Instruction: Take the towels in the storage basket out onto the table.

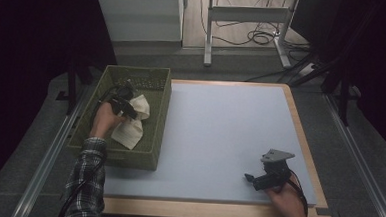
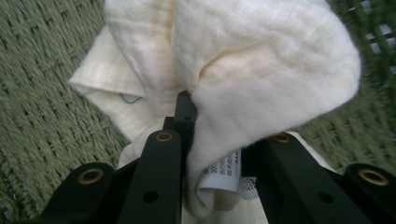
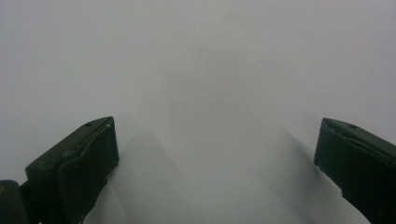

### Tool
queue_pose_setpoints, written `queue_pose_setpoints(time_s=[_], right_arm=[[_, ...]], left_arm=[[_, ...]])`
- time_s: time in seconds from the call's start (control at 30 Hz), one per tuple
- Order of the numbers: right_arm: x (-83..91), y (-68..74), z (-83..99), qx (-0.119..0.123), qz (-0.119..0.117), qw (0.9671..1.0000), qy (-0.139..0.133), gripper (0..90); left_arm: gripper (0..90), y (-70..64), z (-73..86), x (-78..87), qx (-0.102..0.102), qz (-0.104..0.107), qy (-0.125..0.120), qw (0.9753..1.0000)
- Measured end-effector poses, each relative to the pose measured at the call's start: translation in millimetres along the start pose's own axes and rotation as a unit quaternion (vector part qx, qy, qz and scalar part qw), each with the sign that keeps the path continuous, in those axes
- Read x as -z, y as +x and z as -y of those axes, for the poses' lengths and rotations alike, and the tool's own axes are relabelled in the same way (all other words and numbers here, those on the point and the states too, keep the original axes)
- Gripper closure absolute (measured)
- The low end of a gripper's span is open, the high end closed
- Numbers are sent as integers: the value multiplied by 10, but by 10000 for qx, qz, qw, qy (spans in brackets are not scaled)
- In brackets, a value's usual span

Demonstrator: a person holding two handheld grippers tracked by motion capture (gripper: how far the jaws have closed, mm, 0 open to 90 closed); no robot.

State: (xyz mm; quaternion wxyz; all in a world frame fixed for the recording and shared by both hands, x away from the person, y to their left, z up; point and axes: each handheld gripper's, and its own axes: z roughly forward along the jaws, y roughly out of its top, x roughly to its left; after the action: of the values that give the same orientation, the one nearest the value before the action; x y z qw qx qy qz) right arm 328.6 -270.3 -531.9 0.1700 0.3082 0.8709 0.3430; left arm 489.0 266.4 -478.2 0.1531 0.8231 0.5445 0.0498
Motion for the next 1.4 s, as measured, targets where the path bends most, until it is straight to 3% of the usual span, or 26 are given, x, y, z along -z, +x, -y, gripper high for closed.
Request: queue_pose_setpoints(time_s=[0.1,0.33,0.9,1.2,1.4], right_arm=[[0,2,0,-4,-1,10000,-4,0],[0,0,0,2,1,10000,1,0],[0,0,0,0,3,10000,5,0],[0,0,0,1,6,10000,3,0],[0,3,0,-7,2,10000,1,0]], left_arm=[[755,-11,6,122,73,158,-243,9996],[753,-90,46,508,-91,180,-606,9980],[747,-215,134,1163,-369,191,-787,9960],[747,-470,44,1444,-570,225,-788,9950],[744,-678,-58,1541,-785,319,-809,9931]])
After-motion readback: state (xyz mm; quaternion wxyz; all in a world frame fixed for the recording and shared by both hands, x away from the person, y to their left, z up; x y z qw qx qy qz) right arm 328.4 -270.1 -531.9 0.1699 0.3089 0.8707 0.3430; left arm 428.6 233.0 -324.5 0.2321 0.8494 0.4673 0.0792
